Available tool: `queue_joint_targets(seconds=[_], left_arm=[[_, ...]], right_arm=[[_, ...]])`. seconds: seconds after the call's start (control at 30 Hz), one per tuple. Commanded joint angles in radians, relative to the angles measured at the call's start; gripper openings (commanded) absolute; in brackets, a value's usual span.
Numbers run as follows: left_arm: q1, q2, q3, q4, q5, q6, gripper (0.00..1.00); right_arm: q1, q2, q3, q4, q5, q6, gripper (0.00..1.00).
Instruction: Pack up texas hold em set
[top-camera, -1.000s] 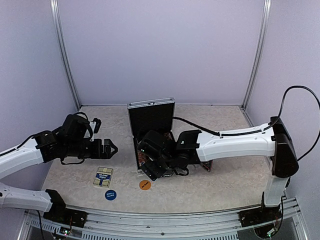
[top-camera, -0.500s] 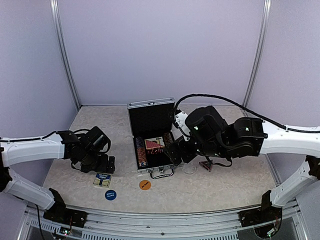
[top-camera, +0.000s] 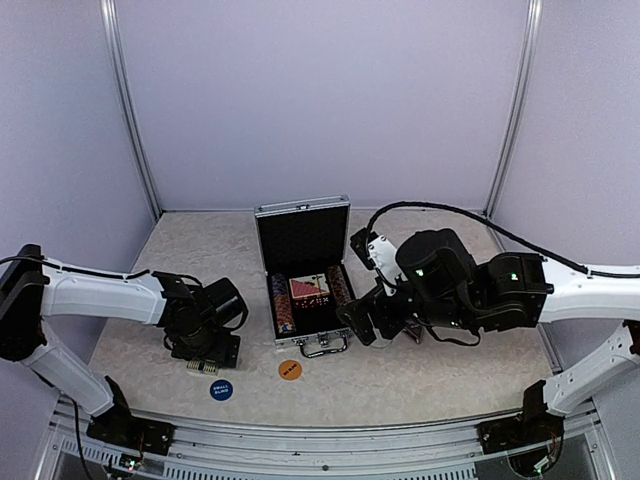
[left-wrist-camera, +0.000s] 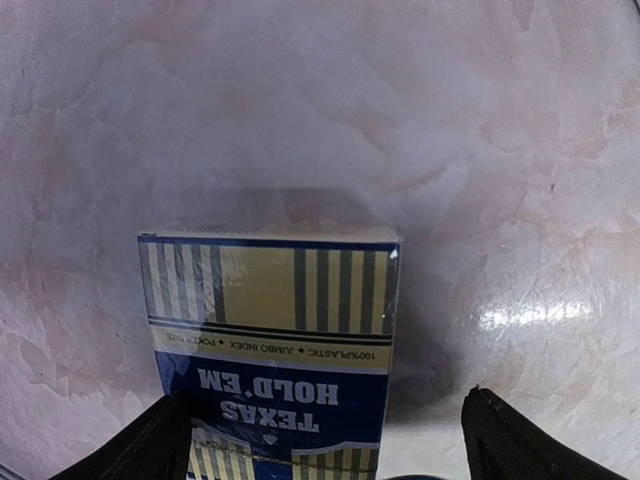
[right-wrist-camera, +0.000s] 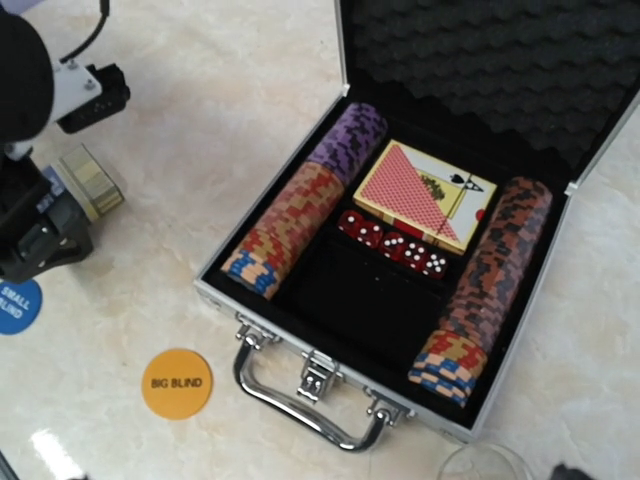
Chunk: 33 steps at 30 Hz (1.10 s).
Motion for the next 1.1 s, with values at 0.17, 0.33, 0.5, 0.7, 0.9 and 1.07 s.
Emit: queue_joint_targets(seconds=[0.17,0.33,0.5,0.7,0.9,1.07], left_arm=[[-0.006,-0.028,-0.007,0.017,-0.01,-0.08,0.97],[0.001,-0.123,0.02,-0.022,-0.047,-0.1,0.99],[0.032,-0.114,-0.012,-0.017,-0.017,-0.073,0.99],[0.04,-0.032,-0.026,0.01,-0.006,-0.039,0.99],[0.06,-0.008,-0.044,0.049,0.019,-0.021,0.99],[0.059,0.02,-0.056,0.101,0.063,-0.017,0.92]], right_arm=[[0.007,-0.044,-0.045,0.048,-0.005,-0.011,1.0],[0.007,-0.014,-0.024,0.054,-0.014,-0.018,1.0],[0.008,0.011,0.0,0.058,-0.02,-0.03,1.0],[0.008,0.023,0.006,0.056,-0.025,-0.029,1.0],[0.008,0.008,-0.019,0.055,-0.024,-0.016,1.0],[0.007,-0.004,-0.029,0.055,-0.017,-0.014,1.0]])
